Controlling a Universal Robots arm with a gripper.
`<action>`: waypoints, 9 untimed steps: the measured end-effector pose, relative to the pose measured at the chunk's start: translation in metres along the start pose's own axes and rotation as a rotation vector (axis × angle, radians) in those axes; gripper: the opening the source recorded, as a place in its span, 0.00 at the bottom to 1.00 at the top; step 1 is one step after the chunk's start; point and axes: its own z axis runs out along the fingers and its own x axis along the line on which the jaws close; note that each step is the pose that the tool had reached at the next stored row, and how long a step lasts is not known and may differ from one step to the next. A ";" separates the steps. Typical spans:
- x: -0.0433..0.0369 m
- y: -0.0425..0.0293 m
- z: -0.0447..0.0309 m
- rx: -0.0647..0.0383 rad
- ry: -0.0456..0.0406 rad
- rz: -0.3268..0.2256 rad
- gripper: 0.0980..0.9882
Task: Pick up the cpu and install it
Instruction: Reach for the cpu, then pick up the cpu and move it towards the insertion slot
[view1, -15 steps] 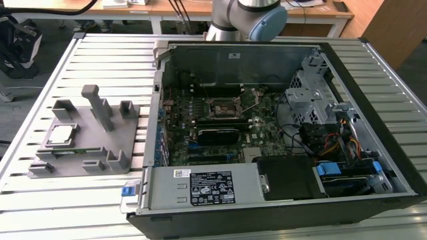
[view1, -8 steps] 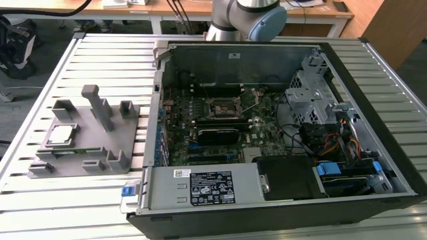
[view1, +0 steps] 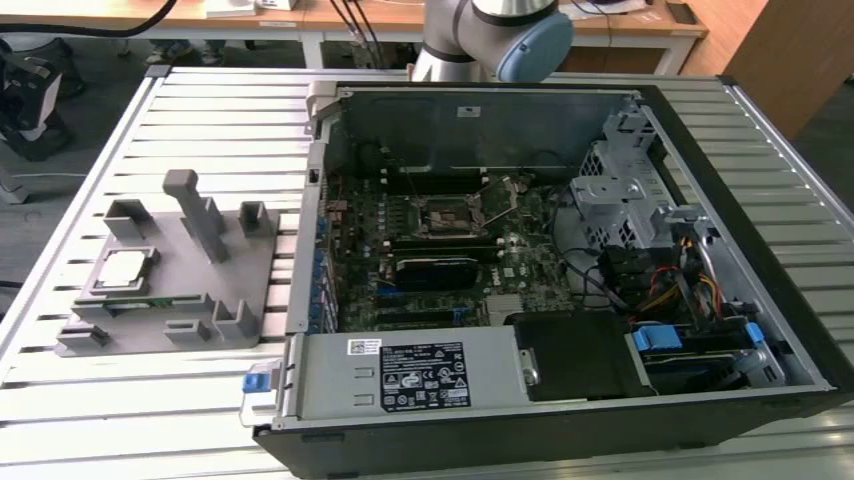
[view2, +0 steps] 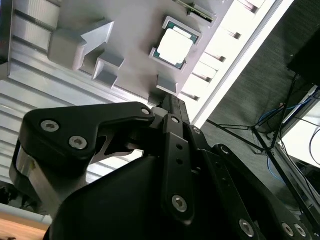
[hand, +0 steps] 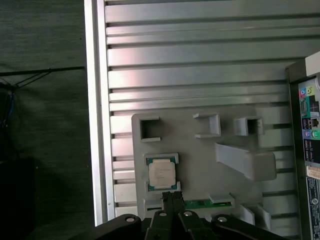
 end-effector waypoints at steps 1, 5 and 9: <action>0.0005 -0.0001 0.0004 0.000 0.0003 0.000 0.01; 0.0014 -0.0001 0.0013 0.000 0.0013 0.000 0.01; 0.0016 -0.0007 0.0041 0.000 0.0062 0.000 0.01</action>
